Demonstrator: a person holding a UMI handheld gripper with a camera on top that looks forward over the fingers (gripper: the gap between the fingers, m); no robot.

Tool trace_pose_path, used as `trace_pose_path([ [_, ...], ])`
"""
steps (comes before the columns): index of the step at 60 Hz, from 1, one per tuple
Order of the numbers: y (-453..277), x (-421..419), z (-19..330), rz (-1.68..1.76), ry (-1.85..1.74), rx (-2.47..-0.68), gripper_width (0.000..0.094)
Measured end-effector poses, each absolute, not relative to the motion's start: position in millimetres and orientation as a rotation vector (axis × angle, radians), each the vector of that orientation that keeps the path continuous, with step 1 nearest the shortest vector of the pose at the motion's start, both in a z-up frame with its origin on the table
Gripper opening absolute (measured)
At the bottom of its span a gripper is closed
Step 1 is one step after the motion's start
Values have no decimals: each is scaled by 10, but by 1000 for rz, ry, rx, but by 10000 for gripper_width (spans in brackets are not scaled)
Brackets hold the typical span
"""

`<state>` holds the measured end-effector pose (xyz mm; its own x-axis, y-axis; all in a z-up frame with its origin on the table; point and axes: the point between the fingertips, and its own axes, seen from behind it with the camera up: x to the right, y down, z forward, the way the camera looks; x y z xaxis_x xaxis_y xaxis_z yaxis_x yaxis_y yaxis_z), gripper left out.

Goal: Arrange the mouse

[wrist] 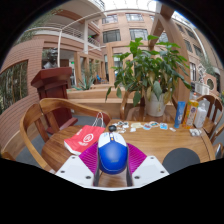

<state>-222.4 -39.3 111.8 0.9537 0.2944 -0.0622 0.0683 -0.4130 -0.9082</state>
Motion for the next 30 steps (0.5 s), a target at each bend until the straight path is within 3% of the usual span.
trace_pose_path([
  [7,-483,-1889,2326,296,-221,-1768,374],
  [12,-435,-1418,2710,271,-165,-1708,373],
  [14,-374,-1186,2704,242,-140,-1713,373],
  [21,-98,-397,2244,93,-56,-1822,371],
  [23,-105,-119,1787,62,-39,-1860,371],
  [25,-30,16,1643,32,-22,-1919,370],
  [30,-8,306,876,-30,1,-2057,373],
])
